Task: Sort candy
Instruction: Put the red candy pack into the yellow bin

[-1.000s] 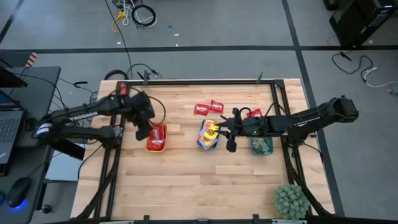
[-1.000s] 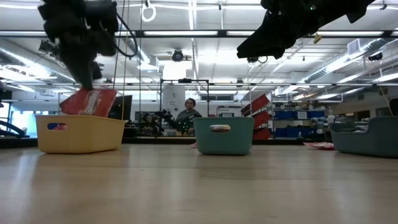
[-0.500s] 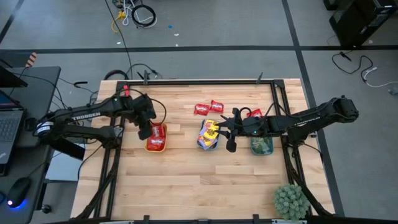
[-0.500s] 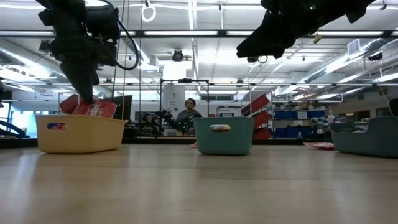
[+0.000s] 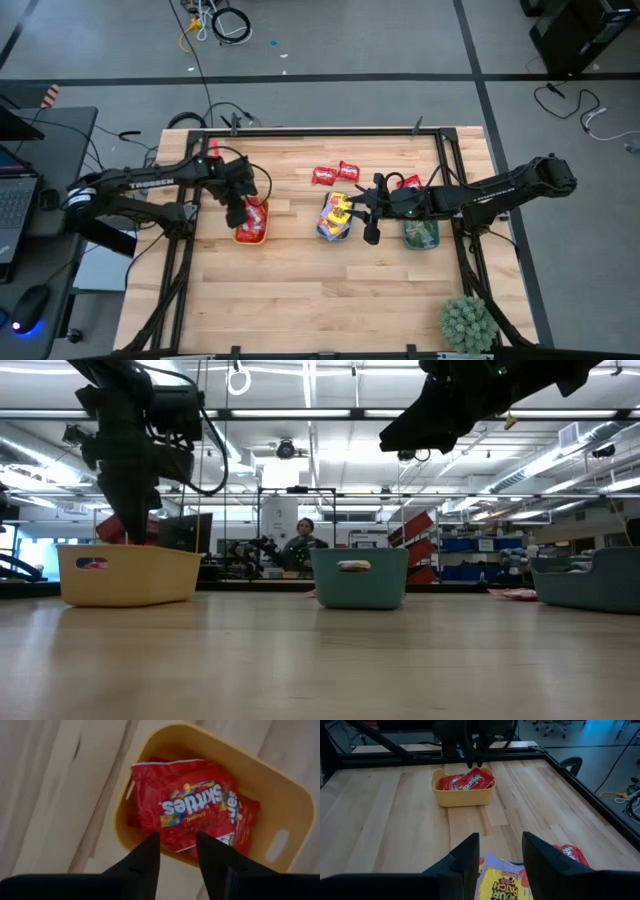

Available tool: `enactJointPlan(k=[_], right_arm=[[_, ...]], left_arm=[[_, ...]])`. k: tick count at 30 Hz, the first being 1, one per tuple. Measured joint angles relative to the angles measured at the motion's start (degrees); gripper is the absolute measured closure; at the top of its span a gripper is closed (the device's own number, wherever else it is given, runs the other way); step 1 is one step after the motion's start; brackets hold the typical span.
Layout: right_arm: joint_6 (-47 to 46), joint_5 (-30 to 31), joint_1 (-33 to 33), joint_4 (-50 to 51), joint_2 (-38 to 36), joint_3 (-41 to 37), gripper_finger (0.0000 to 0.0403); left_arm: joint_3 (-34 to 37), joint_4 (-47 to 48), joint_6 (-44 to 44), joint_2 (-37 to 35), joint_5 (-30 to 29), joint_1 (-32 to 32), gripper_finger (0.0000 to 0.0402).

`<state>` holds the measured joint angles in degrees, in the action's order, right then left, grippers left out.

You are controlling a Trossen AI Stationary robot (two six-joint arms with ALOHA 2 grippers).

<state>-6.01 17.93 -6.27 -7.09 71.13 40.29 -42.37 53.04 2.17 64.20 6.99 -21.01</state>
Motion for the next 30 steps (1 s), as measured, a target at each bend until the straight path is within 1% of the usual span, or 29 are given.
enactJointPlan(k=[5,8,11,19,25,30], right_arm=[[0.10,0.09,0.03,-0.03,0.00,0.00,0.0270],[-0.25,0.85,0.05,1.11,-0.11,0.00,0.0272],[-0.40,1.68,0.10,2.10,-0.11,0.00,0.0272],[-1.33,2.03,0.10,4.12,-0.13,0.00,0.0272],[-1.58,2.08,0.10,4.48,-0.15,0.00,0.0273],[-4.43,2.08,0.10,8.04,-0.78,0.00,0.0273]], left_arm=[[-0.84,-0.19,1.12,0.84,-4.87,0.19,0.0267],[-0.91,-2.19,1.12,0.88,-5.45,0.18,0.0276],[-0.19,-4.22,0.77,1.16,-5.41,0.60,0.0301],[0.90,-7.01,1.05,5.35,-5.39,2.89,0.0393],[1.40,-11.62,1.39,9.96,-6.16,4.67,0.0393],[1.35,-13.48,3.00,11.24,-9.96,6.68,0.0399]])
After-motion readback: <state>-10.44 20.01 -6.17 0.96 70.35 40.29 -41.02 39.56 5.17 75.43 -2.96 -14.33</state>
